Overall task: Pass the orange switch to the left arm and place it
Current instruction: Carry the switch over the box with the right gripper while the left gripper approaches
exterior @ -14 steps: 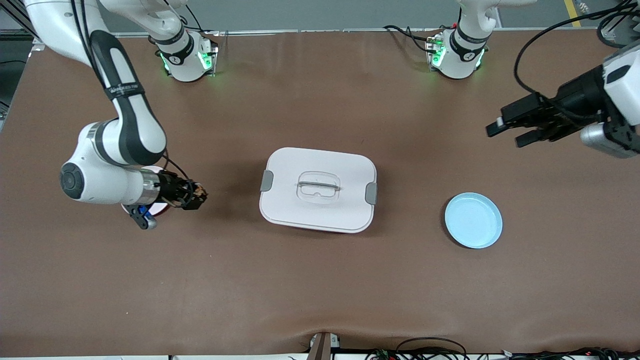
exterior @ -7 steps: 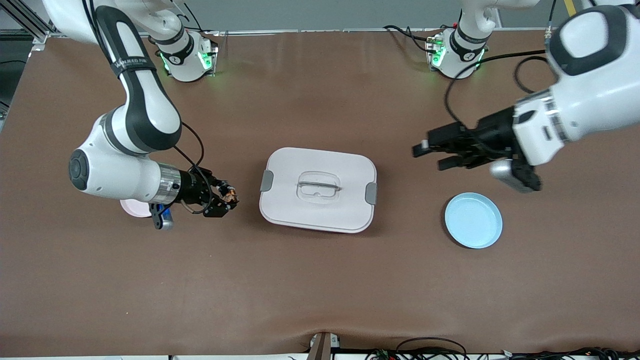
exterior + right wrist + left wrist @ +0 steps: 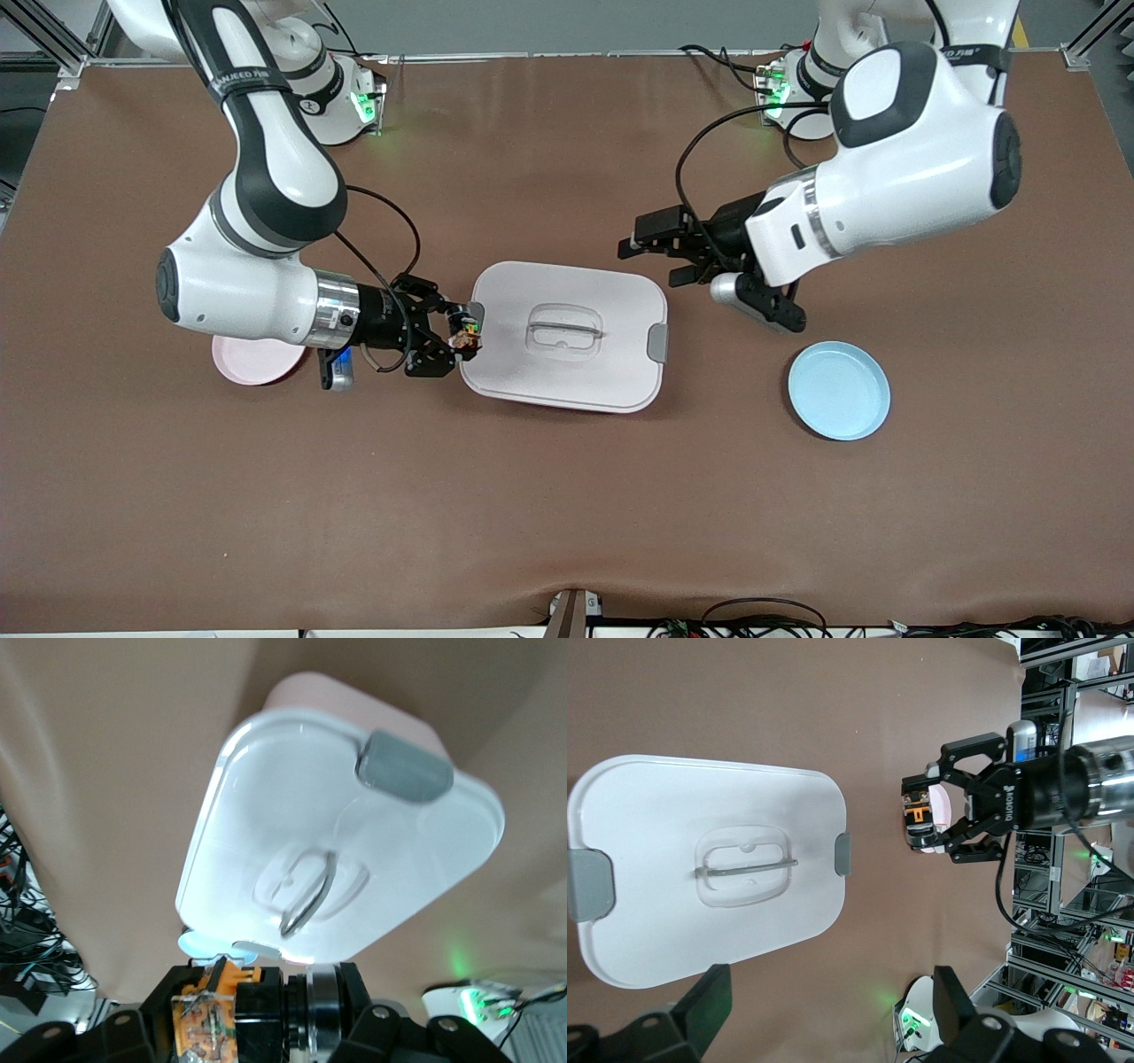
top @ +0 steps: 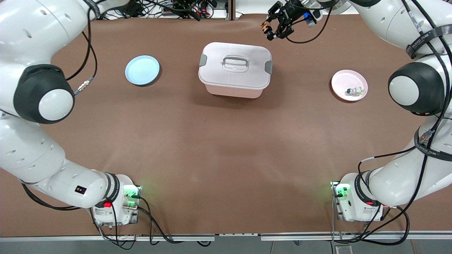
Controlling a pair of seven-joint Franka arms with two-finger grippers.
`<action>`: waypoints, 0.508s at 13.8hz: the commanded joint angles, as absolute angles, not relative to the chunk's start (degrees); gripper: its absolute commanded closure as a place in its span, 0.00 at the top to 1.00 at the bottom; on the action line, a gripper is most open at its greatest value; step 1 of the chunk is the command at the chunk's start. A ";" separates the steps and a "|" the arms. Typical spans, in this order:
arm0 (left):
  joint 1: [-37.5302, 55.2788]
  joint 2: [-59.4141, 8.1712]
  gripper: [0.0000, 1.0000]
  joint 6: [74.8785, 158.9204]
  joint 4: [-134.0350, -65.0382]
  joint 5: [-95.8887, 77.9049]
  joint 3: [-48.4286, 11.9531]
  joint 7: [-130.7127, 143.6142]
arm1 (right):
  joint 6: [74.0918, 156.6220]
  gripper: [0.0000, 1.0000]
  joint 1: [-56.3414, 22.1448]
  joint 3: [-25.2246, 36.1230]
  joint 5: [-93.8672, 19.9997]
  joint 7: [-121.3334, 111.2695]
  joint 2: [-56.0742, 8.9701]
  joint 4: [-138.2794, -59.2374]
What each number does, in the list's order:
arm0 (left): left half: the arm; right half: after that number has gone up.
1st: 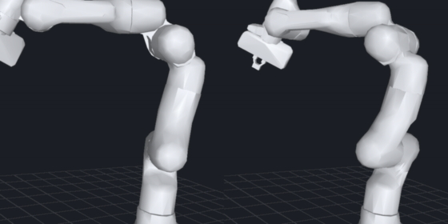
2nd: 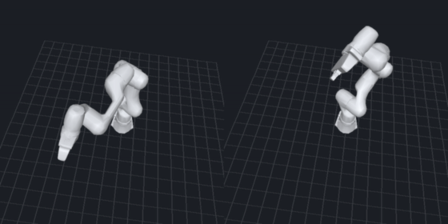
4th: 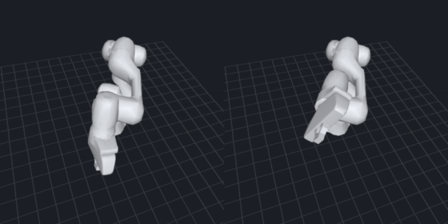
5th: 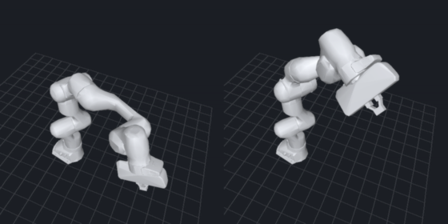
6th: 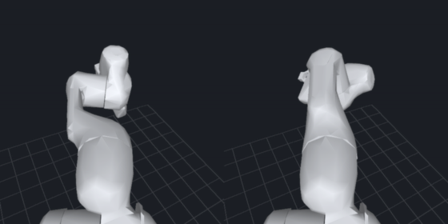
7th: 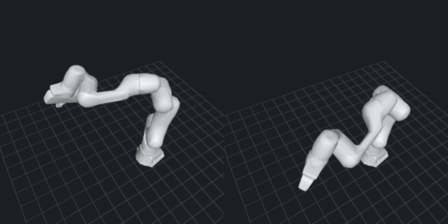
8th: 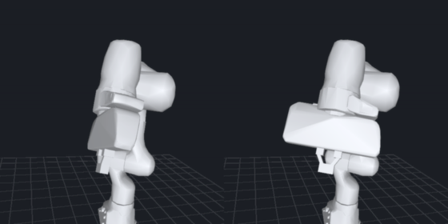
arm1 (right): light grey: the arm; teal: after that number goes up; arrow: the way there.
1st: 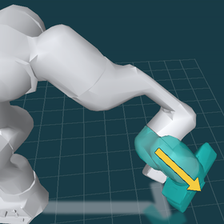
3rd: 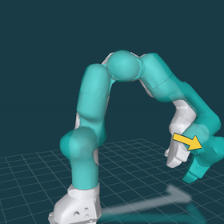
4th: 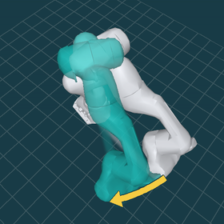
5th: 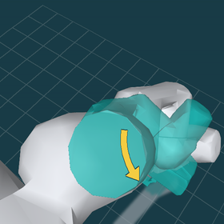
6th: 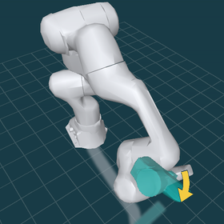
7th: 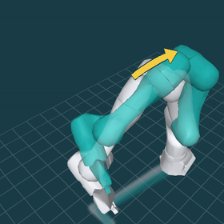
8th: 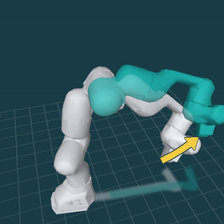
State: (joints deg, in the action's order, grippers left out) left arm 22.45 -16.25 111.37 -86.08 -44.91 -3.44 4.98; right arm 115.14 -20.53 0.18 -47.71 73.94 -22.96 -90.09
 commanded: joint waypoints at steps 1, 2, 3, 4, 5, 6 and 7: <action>25.22 -18.71 1.00 115.30 -84.90 -46.23 -3.16 5.53 | 114.96 0.00 -22.75 0.88 -50.27 82.06 -24.69 -86.05; 26.88 -18.98 1.00 116.27 -85.08 -46.23 -3.16 5.62 | 116.01 0.00 -23.29 0.88 -50.45 85.13 -24.96 -85.17; 28.11 -19.42 1.00 117.85 -85.17 -46.06 -3.16 6.32 | 117.23 0.00 -23.81 0.88 -50.54 88.30 -25.13 -84.91; 28.30 -19.95 1.00 119.34 -84.99 -46.14 -3.16 7.98 | 118.03 0.00 -24.60 0.88 -50.54 90.77 -25.22 -84.73; 29.00 -20.82 1.00 120.31 -84.90 -46.06 -3.16 9.04 | 118.65 0.00 -25.65 0.88 -50.45 92.53 -25.22 -84.73; 29.35 -21.61 1.00 120.93 -84.73 -46.14 -3.16 9.14 | 119.61 0.00 -26.36 0.88 -50.45 94.11 -25.22 -84.73; 29.44 -22.40 1.00 122.42 -84.55 -46.14 -3.16 8.97 | 120.75 0.00 -27.06 0.88 -50.45 95.52 -25.22 -84.73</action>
